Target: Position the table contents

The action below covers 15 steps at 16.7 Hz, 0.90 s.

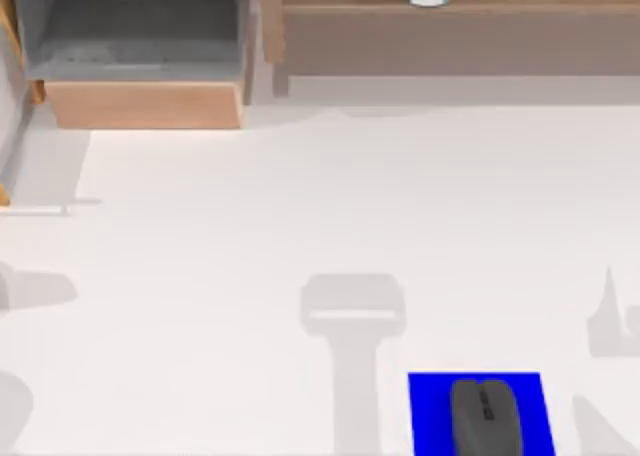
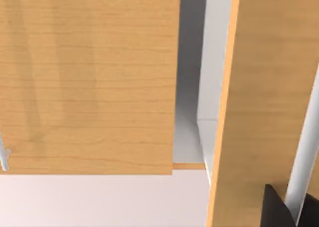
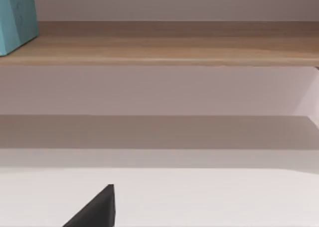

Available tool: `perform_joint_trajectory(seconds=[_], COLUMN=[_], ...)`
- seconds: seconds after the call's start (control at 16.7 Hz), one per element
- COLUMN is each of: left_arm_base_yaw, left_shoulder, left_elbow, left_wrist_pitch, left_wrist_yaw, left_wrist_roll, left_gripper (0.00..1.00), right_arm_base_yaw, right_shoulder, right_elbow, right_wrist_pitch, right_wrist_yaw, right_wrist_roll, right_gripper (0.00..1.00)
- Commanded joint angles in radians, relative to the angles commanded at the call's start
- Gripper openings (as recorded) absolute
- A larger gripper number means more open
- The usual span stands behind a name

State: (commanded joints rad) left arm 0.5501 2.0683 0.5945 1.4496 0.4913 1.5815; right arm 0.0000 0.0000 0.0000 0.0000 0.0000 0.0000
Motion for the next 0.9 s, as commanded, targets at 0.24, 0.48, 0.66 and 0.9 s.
perform_joint_trajectory(seconds=[0.24,0.48,0.66,0.9], left_arm_base_yaw=[-0.057,-0.053,-0.075,-0.123], left_shoulder=[0.040,0.044,0.078,0.134], left_elbow=[0.104,0.104,0.171,0.319], left_wrist_pitch=[-0.065,-0.071,-0.109,-0.183], left_wrist_yaw=[-0.057,-0.058,-0.080,-0.126], left_wrist_roll=[-0.002,-0.004,-0.005,-0.007], left_gripper=[0.00,0.00,0.00,0.00], right_arm_base_yaw=[0.000,0.000,0.000,0.000], right_shoulder=[0.000,0.000,0.000,0.000], right_elbow=[0.000,0.000,0.000,0.000], right_wrist_pitch=[0.000,0.000,0.000,0.000], right_wrist_yaw=[0.000,0.000,0.000,0.000], right_wrist_roll=[0.000,0.000,0.000,0.000], right_gripper=[1.00,1.00,1.00,1.00])
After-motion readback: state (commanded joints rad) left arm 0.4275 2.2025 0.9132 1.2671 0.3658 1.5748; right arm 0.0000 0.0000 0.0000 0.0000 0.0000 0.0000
